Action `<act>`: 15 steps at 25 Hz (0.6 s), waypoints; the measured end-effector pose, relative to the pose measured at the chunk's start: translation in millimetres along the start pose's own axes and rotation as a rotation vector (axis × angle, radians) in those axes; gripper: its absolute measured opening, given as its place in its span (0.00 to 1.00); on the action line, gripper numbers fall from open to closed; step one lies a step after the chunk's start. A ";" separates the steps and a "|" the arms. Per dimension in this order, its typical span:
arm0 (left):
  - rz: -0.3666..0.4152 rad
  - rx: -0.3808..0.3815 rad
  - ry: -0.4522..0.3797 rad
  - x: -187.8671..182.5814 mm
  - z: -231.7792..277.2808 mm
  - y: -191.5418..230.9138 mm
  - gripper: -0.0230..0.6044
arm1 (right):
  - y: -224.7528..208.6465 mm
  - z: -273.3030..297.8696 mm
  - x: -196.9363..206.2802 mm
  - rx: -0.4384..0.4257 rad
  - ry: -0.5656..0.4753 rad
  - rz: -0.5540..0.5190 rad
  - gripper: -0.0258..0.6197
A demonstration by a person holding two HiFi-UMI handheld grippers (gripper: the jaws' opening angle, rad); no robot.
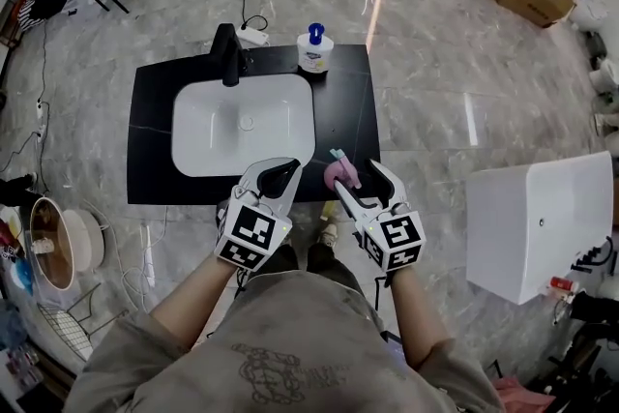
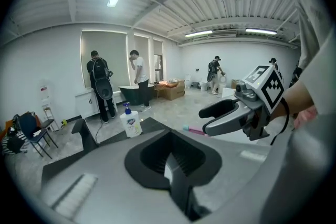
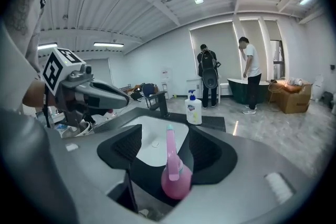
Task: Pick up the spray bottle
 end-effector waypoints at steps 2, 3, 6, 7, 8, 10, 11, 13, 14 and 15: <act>-0.003 0.015 0.025 11.4 4.5 -1.8 0.04 | -2.2 8.5 15.7 0.009 0.038 -0.009 0.53; -0.007 0.023 0.036 16.5 6.3 -3.1 0.04 | -3.7 12.2 22.0 0.014 0.052 -0.017 0.53; -0.021 0.041 0.065 30.3 10.6 -7.0 0.04 | -8.5 20.9 36.4 0.025 0.083 -0.029 0.54; -0.026 0.045 0.073 34.5 11.8 -7.8 0.04 | -9.7 23.4 40.4 0.028 0.092 -0.029 0.54; -0.034 0.048 0.082 39.0 12.8 -8.3 0.04 | -10.4 25.7 44.3 0.031 0.102 -0.028 0.54; -0.056 0.051 0.100 49.3 14.0 -8.8 0.04 | -9.7 29.4 52.3 0.034 0.121 -0.026 0.54; -0.068 0.052 0.109 54.7 14.4 -8.8 0.04 | -8.8 31.2 56.3 0.036 0.131 -0.026 0.54; -0.085 0.054 0.125 63.6 14.9 -8.1 0.04 | -7.7 35.5 62.2 0.039 0.145 -0.023 0.52; -0.089 0.055 0.131 66.7 14.9 -7.6 0.04 | -7.7 37.8 63.7 0.041 0.147 -0.019 0.47; -0.090 0.056 0.135 69.0 14.9 -7.1 0.04 | -8.0 40.0 64.7 0.042 0.146 -0.012 0.47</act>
Point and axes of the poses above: the fingertips, and each gripper's own axes: z forward along the fingers, y to its left, x out of its underside, the point moved 5 cm from there along -z, backward along the fingers, and after that the axes turned 5 degrees about x, right-handed, at the moved point
